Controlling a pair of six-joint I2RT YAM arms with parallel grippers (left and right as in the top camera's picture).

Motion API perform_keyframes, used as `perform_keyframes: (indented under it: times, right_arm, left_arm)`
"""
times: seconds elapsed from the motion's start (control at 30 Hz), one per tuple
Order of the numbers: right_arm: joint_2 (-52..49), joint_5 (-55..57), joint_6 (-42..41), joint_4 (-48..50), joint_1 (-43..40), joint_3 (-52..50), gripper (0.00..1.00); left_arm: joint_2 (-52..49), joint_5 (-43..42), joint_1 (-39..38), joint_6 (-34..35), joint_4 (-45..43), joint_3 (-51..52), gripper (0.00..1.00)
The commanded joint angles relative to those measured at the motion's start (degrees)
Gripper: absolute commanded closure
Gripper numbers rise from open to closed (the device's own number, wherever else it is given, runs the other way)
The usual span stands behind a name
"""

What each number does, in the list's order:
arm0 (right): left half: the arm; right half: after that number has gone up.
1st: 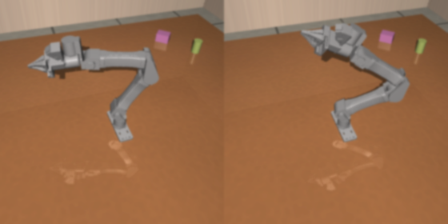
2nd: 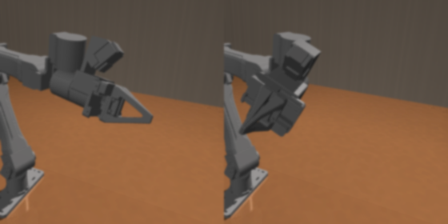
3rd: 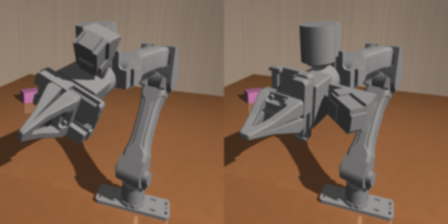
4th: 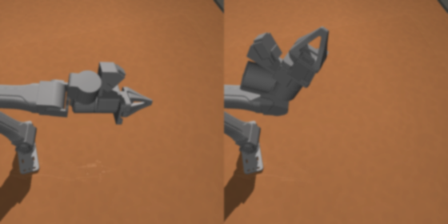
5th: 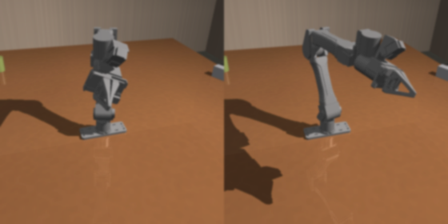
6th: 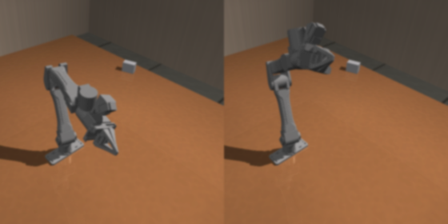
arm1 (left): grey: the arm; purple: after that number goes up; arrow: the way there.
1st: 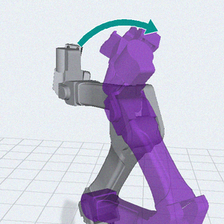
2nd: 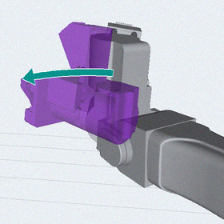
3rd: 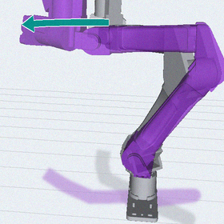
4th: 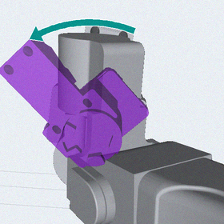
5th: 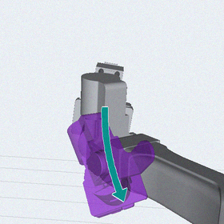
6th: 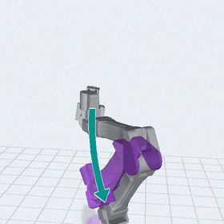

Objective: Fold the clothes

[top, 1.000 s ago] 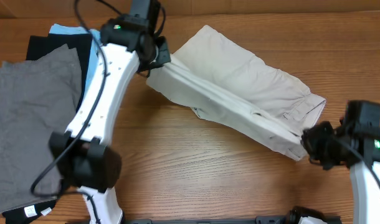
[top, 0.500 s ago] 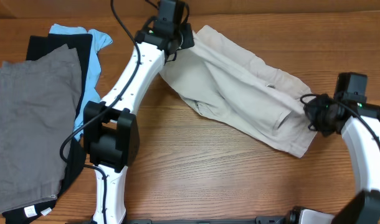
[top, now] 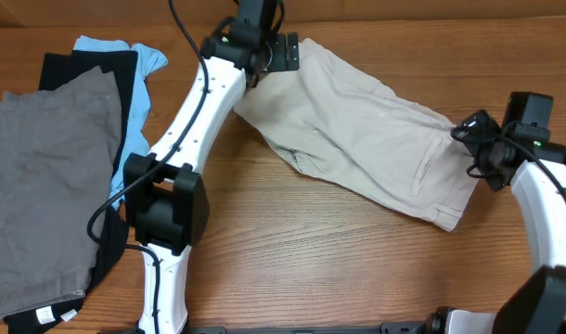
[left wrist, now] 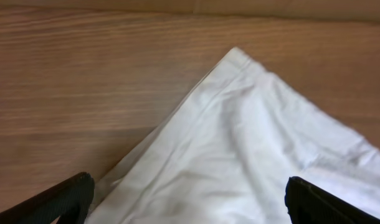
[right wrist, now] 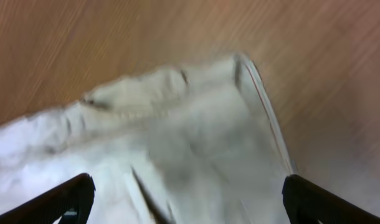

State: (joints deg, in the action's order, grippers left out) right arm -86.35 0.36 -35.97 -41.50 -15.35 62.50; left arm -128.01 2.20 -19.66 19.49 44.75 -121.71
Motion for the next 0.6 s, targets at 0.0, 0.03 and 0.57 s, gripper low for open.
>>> perform_keyframes:
  times: [0.0, 0.03, 0.57]
  right_arm:
    - [4.6, -0.3, 2.1, -8.0, -0.9, 3.8, 0.0]
    - [5.0, -0.4, 2.2, -12.2, -1.9, 3.9, 0.0]
    - [1.4, -13.0, 9.7, -13.0, -2.6, -4.9, 0.12]
  left_arm:
    - [-0.5, 0.3, 0.6, -8.3, 4.6, -3.3, 0.0]
    - [-0.5, 0.6, 0.6, -10.5, 6.7, -3.3, 0.0]
    - [-11.9, -9.5, -0.2, -30.4, 1.4, -3.1, 0.16]
